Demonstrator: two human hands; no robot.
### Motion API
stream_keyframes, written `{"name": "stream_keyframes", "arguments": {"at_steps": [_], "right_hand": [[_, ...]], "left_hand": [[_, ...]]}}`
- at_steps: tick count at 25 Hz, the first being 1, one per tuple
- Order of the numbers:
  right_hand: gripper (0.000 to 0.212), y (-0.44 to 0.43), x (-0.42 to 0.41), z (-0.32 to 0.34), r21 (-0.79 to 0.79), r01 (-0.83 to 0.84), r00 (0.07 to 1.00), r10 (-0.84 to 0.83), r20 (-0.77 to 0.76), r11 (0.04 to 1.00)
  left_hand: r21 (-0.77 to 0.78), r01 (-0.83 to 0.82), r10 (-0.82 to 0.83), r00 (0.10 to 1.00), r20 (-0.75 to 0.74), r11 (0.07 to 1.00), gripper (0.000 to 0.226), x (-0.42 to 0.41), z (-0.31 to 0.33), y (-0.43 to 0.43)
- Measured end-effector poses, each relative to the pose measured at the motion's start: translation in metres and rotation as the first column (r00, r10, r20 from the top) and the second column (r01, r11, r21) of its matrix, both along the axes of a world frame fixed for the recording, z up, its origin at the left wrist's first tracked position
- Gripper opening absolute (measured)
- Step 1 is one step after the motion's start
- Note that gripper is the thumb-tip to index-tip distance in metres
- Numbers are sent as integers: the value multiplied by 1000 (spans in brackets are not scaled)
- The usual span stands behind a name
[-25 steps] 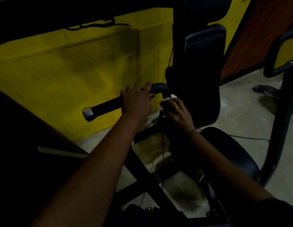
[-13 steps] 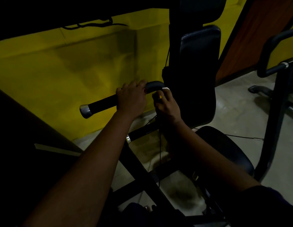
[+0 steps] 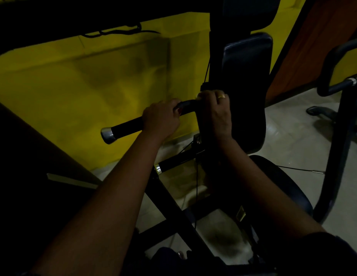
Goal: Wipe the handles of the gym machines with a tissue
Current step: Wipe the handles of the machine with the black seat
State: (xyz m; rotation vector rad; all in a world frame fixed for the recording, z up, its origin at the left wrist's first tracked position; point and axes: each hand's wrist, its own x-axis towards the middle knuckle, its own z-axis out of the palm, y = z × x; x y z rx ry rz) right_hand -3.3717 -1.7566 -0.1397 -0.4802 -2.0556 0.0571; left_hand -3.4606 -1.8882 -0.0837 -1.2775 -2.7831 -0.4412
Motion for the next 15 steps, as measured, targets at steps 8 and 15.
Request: {"name": "stream_keyframes", "arguments": {"at_steps": [8,15], "right_hand": [[14,-12,2,-4,-310,51,998,-63,-28,949],[30,-18,1,11,-355,-59,998,68,13,933]], "left_hand": [[55,60,-76,930,361,997,35,-24,24,-19],[147,-39,-28,904,426,988,38,-29,21,-18]]}}
